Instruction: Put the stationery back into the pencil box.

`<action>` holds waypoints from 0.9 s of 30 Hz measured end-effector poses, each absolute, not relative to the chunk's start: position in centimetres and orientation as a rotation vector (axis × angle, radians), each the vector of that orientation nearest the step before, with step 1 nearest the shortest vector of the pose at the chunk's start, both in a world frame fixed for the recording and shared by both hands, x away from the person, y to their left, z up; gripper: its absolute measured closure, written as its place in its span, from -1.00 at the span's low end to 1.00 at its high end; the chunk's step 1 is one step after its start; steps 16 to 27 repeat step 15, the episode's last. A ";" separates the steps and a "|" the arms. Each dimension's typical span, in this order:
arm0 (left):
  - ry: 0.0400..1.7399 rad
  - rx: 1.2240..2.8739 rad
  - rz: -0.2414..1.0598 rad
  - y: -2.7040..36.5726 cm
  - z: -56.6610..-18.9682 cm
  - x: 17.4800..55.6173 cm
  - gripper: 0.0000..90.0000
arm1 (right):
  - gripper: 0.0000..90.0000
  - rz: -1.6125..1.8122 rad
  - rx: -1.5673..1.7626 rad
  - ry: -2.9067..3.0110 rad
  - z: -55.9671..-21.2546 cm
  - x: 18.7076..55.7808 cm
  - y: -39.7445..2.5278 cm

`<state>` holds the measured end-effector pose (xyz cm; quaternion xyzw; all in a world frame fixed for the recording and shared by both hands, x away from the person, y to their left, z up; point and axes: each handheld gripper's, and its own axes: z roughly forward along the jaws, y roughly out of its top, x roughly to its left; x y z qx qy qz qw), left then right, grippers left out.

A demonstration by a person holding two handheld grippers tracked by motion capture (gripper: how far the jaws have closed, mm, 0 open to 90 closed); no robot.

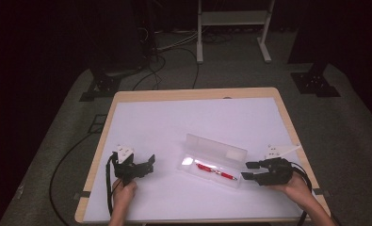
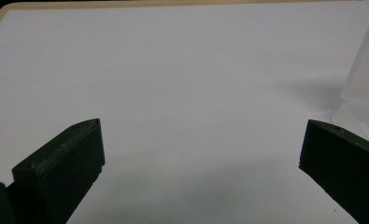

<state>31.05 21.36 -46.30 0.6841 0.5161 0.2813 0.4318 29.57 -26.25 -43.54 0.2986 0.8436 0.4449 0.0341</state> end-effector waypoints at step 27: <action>1.288 1.698 0.706 21.4 -46.3 31.0 -1.00 | 0.04 1.378 0.995 2.530 -44.3 27.7 -29.1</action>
